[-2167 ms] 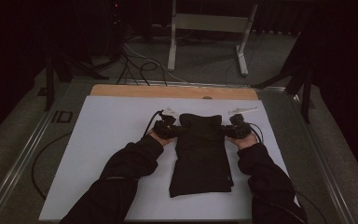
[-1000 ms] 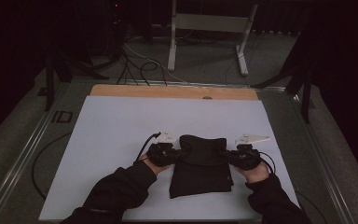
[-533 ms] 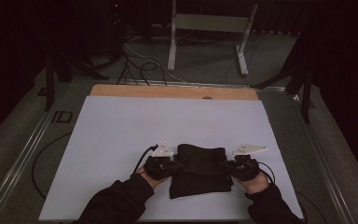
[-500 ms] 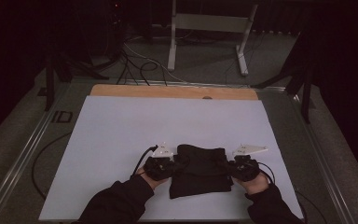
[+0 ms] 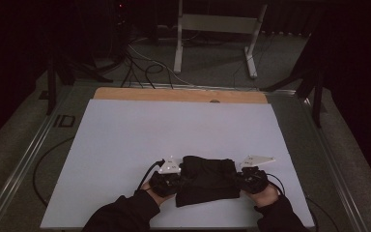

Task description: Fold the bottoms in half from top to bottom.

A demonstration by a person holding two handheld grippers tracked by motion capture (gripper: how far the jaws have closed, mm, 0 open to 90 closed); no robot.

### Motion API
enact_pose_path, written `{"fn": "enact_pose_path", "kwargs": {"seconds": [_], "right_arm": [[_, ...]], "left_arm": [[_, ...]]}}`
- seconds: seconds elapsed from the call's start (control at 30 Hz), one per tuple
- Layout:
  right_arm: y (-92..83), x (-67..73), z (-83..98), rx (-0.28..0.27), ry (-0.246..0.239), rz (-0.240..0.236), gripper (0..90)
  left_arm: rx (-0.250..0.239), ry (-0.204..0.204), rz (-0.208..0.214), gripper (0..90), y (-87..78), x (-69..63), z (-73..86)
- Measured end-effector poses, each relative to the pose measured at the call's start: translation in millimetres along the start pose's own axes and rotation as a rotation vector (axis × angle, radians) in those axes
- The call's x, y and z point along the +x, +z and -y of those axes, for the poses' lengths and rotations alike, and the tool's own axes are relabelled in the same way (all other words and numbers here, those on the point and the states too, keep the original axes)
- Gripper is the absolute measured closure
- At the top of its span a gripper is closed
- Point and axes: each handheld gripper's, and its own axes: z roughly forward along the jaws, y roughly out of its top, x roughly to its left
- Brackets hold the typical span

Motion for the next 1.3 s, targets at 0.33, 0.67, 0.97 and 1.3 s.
{"fn": "enact_pose_path", "kwargs": {"seconds": [0.33, 0.67, 0.97, 1.3], "right_arm": [[17.2, -7.4, -3.6, 0.028, 0.003, 0.016, 86.7], [20.7, -10.8, -5.3, 0.032, 0.012, 0.034, 86.6], [25.6, -11.6, -3.5, 0.042, 0.006, 0.041, 86.2], [27.5, -11.9, -1.8, 0.048, -0.003, 0.04, 85.5]], "left_arm": [[0.02, -0.004, -0.03, 85.2, 8.4, 7.7, 6.8], [0.021, 0.064, -0.065, 85.1, 16.1, 18.1, 6.6], [0.036, 0.037, -0.018, 84.3, 15.6, 19.7, 7.2], [0.062, 0.025, 0.018, 79.2, 15.5, 21.6, 6.1]]}}
